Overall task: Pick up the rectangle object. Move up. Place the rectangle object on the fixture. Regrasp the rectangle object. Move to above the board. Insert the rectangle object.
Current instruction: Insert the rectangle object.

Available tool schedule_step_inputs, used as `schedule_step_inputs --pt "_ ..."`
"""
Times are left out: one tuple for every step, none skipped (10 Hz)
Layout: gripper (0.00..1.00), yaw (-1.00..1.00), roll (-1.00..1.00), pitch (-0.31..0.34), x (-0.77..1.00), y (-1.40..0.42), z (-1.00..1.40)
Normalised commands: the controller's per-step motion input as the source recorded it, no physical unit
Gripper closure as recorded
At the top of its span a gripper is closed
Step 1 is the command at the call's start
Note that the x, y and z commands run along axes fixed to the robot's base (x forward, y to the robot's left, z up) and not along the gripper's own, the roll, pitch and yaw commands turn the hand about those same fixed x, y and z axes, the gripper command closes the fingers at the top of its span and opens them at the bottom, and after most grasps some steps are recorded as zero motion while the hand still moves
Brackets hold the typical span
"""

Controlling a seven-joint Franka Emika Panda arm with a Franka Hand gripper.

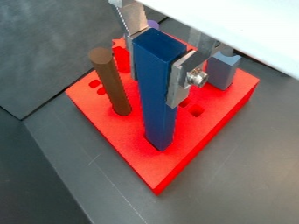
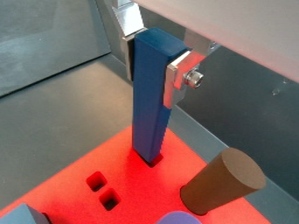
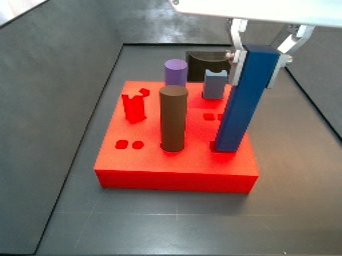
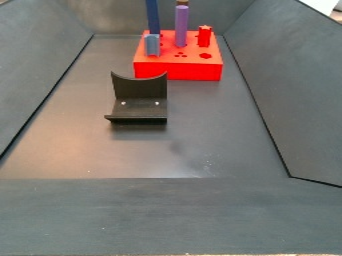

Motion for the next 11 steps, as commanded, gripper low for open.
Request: schedule_step_inputs --pt "1.00 0.00 0.06 -0.177 -0.21 0.00 -0.14" --pt "1.00 0.00 0.06 -0.150 -0.19 0.00 -0.10" --pt "1.00 0.00 0.06 -0.144 -0.17 0.00 -0.12" --pt "1.00 0.00 0.05 -0.144 -0.09 0.00 -0.15" --pt "1.00 -0.02 0.05 -0.139 0.00 0.00 -0.23" --pt "1.00 -0.03 0.08 -0.207 -0.02 0.00 -0.28" --pt "1.00 -0.02 0.11 -0.247 -0.08 -0.03 -0.28" --pt "1.00 -0.01 0.10 -0.250 -0.05 -0.03 -0.28" --pt "1.00 0.00 0.06 -0.209 -0.03 0.00 -0.25" --pt "1.00 0.00 0.01 -0.134 0.00 0.00 -0.19" --pt "1.00 0.00 0.00 -0.106 0.00 0.00 -0.18"
